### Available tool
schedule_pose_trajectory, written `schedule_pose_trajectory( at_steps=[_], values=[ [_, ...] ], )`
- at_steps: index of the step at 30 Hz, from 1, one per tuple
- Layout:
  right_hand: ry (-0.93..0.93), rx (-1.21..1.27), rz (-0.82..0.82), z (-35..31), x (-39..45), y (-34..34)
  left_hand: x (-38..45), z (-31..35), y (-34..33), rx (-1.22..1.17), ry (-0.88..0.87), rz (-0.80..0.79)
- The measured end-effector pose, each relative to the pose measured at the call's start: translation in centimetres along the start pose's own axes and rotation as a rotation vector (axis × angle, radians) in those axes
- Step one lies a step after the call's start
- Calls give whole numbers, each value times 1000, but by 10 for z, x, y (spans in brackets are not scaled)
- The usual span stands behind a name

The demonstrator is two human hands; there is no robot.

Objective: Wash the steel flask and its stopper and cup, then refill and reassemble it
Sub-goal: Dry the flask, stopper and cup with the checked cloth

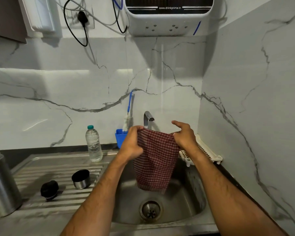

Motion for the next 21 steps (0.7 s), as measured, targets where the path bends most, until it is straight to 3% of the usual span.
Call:
schedule_pose_trajectory(
  at_steps=[4,8,10,15,21],
  values=[
    [-17,-21,-101,-4,-5,-2,-1,2,-2,5,-1,-17],
    [-187,258,-467,5,-12,-13,-4,4,-1,-232,21,-30],
    [-256,341,-552,14,-13,-15,-4,4,5,-329,27,-10],
    [-339,300,-520,25,-21,-11,-4,4,12,-451,99,-6],
    [-325,322,-298,29,-19,5,2,1,23,-270,225,39]
  ],
)
Point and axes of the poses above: each hand's wrist, its own x-axis towards the middle knuckle, its own y-axis out of the back of the hand, z = x × y, the point moved 4 cm from there along x, towards the middle knuckle, and after that the axes turned 13 degrees about -z, right-handed, at the moved point
